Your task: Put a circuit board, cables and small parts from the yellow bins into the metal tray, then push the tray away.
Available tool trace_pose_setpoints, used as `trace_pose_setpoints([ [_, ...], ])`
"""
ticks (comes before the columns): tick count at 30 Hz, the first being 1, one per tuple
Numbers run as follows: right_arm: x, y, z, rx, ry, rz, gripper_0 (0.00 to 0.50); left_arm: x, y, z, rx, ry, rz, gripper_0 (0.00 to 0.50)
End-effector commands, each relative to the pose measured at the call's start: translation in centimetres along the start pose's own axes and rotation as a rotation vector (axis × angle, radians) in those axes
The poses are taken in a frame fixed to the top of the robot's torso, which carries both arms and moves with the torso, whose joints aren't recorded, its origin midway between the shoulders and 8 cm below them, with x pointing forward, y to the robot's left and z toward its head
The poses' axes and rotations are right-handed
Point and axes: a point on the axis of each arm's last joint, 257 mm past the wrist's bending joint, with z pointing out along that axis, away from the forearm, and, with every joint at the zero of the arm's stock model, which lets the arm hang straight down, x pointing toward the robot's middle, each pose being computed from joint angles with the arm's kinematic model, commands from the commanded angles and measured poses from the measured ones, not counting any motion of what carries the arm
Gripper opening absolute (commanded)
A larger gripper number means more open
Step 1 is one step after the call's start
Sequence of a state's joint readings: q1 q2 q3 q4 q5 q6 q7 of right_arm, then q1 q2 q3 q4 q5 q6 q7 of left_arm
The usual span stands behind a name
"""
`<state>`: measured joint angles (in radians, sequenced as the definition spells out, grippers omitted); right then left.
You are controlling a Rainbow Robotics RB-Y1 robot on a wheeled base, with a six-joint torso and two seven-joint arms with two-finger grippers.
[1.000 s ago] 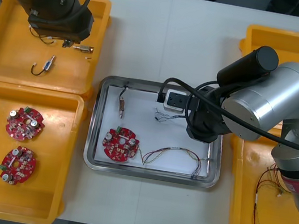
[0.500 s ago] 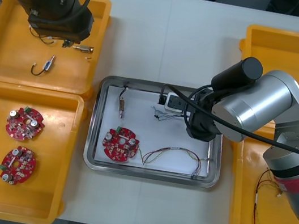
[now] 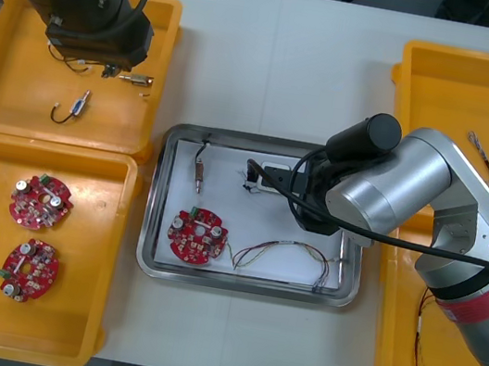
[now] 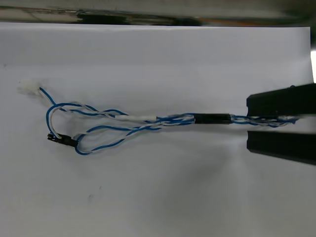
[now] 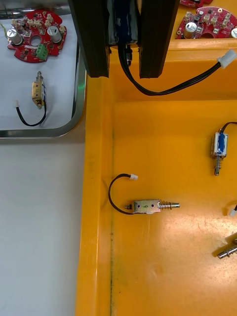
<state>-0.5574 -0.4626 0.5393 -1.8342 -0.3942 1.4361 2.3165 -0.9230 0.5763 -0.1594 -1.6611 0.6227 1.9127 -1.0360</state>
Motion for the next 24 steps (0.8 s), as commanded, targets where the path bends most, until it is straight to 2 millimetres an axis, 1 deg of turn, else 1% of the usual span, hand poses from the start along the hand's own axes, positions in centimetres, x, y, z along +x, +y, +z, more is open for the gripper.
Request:
trace_pose_setpoints([
  [1,-0.3,0.0,0.0,0.014,-0.002,-0.043,0.5,-1.6,-1.0,-2.2,0.037,-0.054,-0.099,0.002],
  [9,-0.2,-1.4,-0.8,0.039,-0.018,-0.028,0.5,-1.5,-1.0,-2.2,0.037,-0.053,-0.097,0.001],
  [13,0.0,-1.5,-1.2,0.033,-0.018,-0.017,0.5,-1.5,-1.0,-2.1,0.035,-0.052,-0.098,0.002],
  [17,0.2,-1.6,-2.4,0.025,-0.007,-0.009,0.5,-1.6,-1.0,-2.2,0.038,-0.053,-0.1,0.001],
  [24,1.7,-1.3,-5.5,-0.018,0.032,0.033,0.5,-1.5,-1.0,-2.2,0.037,-0.053,-0.1,0.002],
])
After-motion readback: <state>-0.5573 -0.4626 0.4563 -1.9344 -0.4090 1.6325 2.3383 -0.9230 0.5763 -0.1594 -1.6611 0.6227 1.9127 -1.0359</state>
